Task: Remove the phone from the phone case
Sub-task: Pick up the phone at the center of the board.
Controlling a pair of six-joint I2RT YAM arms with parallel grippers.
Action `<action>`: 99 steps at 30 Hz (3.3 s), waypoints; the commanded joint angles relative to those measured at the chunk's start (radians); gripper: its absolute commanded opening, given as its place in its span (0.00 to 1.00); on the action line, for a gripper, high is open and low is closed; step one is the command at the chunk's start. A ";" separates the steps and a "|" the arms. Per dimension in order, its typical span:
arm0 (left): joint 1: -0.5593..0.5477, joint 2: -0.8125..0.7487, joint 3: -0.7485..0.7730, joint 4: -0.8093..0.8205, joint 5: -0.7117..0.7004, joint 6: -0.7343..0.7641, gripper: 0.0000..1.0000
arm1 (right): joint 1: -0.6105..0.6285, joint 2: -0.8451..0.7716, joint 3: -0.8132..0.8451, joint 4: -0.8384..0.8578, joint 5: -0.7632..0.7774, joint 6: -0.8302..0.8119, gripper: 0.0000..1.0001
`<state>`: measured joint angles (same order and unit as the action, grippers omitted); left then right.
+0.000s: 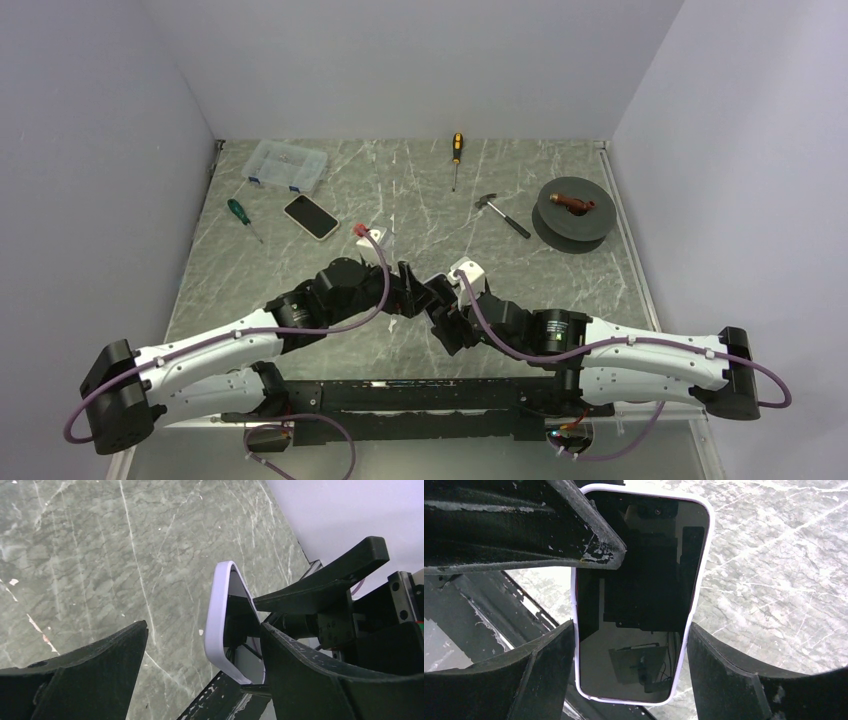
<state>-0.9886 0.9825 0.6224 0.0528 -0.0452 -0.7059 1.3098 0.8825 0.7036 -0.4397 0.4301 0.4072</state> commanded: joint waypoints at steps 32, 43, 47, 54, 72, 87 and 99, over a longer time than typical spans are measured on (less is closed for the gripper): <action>0.005 0.059 -0.012 0.233 0.123 -0.088 0.50 | 0.011 -0.045 0.027 0.127 0.019 0.024 0.00; 0.004 0.063 -0.023 0.245 0.123 -0.101 0.42 | 0.011 -0.043 0.025 0.131 0.024 0.029 0.00; 0.004 0.071 -0.020 0.252 0.128 -0.100 0.35 | 0.011 -0.044 0.021 0.131 0.021 0.033 0.00; 0.004 0.085 -0.012 0.262 0.139 -0.097 0.22 | 0.011 -0.048 0.020 0.130 0.019 0.036 0.00; 0.027 -0.176 -0.032 0.116 -0.076 -0.083 0.00 | 0.010 -0.115 0.059 0.101 -0.001 0.124 1.00; 0.052 -0.874 -0.212 0.052 -0.308 -0.204 0.00 | -0.022 -0.139 -0.044 0.595 -0.220 0.333 0.99; 0.052 -0.922 -0.131 0.004 -0.284 -0.193 0.00 | -0.104 0.044 0.004 0.724 -0.326 0.489 0.93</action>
<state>-0.9382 0.0566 0.4187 -0.0322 -0.3401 -0.8795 1.2419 0.9264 0.6853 0.1669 0.1463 0.8204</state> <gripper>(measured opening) 0.193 0.935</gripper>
